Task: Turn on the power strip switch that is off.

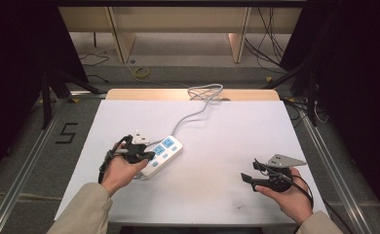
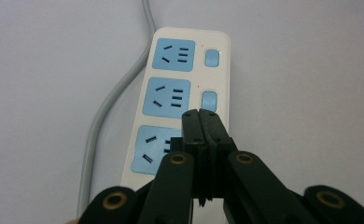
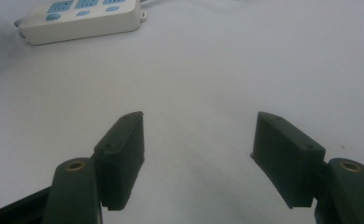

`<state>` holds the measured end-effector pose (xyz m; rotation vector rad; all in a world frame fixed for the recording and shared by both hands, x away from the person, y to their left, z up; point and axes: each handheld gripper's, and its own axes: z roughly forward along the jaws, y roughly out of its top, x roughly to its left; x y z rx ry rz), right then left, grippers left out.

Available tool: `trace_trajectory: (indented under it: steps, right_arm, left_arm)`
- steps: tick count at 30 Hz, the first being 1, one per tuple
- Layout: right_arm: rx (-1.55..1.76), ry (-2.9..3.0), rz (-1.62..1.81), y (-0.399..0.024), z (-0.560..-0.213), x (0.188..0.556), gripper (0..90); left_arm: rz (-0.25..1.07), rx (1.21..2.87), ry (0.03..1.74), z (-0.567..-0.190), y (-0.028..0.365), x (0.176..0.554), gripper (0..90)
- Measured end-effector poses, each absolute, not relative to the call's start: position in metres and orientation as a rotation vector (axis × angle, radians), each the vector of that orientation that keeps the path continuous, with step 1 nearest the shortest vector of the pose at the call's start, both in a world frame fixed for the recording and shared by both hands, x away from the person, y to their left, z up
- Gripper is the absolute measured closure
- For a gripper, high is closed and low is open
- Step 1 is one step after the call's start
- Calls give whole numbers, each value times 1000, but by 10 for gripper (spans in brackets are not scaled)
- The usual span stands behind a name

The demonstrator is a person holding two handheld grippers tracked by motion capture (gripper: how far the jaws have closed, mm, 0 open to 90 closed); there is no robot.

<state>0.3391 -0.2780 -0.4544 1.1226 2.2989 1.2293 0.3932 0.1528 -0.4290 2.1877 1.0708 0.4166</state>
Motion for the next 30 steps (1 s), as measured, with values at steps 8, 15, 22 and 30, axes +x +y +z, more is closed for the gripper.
trace_trajectory:
  steps: [8, 15, 22, 30]
  right_arm:
    - [1124, 2299, 1228, -278, -455, 339, 344]
    - [1127, 2298, 1231, -278, -455, 339, 343]
    - [1128, 2299, 1231, -278, -455, 339, 343]
    - [1123, 2299, 1233, -278, -454, 339, 343]
  left_arm:
    - [409, 2203, 1086, -431, 152, 396, 898]
    - [400, 2224, 1079, -432, 150, 397, 898]
    - [393, 2240, 1078, -435, 147, 398, 898]
    - [392, 2256, 1072, -437, 146, 399, 898]
